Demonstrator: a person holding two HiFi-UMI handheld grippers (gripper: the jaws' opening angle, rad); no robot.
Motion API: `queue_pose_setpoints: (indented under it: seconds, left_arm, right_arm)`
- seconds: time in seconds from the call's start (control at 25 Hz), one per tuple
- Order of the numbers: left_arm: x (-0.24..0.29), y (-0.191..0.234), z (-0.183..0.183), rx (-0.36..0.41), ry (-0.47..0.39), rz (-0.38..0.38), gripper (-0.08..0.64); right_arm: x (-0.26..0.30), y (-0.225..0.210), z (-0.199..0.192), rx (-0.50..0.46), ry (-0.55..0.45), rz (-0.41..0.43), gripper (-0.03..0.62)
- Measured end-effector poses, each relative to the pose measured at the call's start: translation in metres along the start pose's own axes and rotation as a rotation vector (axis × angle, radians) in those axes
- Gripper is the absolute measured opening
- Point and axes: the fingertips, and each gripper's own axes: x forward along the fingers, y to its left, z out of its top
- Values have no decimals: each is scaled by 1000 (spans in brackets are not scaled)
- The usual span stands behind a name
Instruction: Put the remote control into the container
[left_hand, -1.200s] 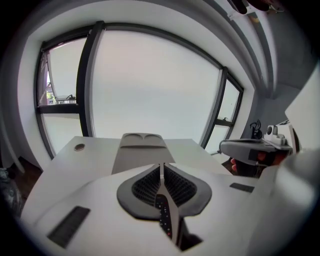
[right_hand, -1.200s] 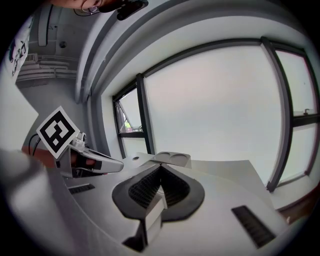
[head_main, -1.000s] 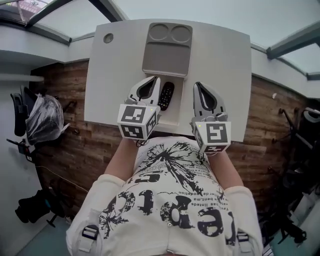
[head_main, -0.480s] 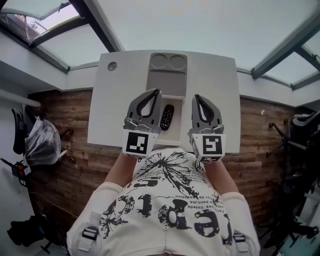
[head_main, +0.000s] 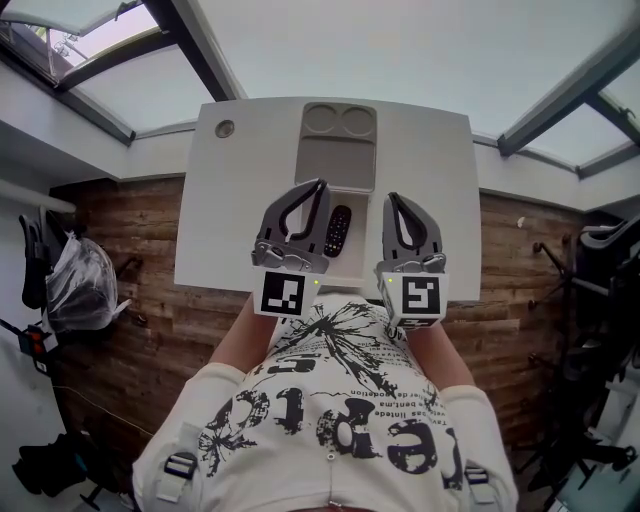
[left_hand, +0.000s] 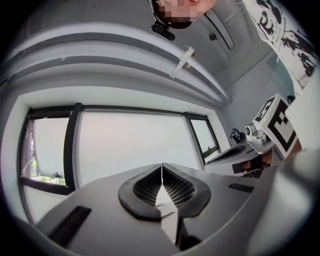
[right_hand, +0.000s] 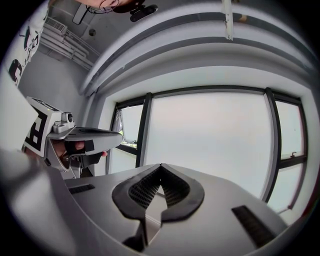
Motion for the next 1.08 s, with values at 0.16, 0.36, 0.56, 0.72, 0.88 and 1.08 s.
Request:
queue_pose_setpoints:
  seconds: [0.16, 0.36, 0.56, 0.72, 0.88, 1.08]
  left_arm:
    - [0, -2, -6, -200, 15, -21, 9]
    - [0, -2, -13, -185, 41, -19, 9]
    - [3, 3, -21, -234, 88, 24, 10]
    - [6, 4, -21, -217, 91, 35, 10]
    - [8, 3, -24, -190, 100, 50, 11]
    - [9, -11, -34, -188, 149, 17, 10]
  right_arm:
    - [1, 7, -4, 13, 7, 33, 2]
    - [4, 9, -8, 18, 18, 41, 2]
    - [6, 5, -11, 24, 29, 43, 2]
    - [9, 1, -10, 23, 33, 41, 2]
    - [10, -1, -11, 18, 33, 50, 2]
    - [12, -1, -15, 11, 39, 62, 2]
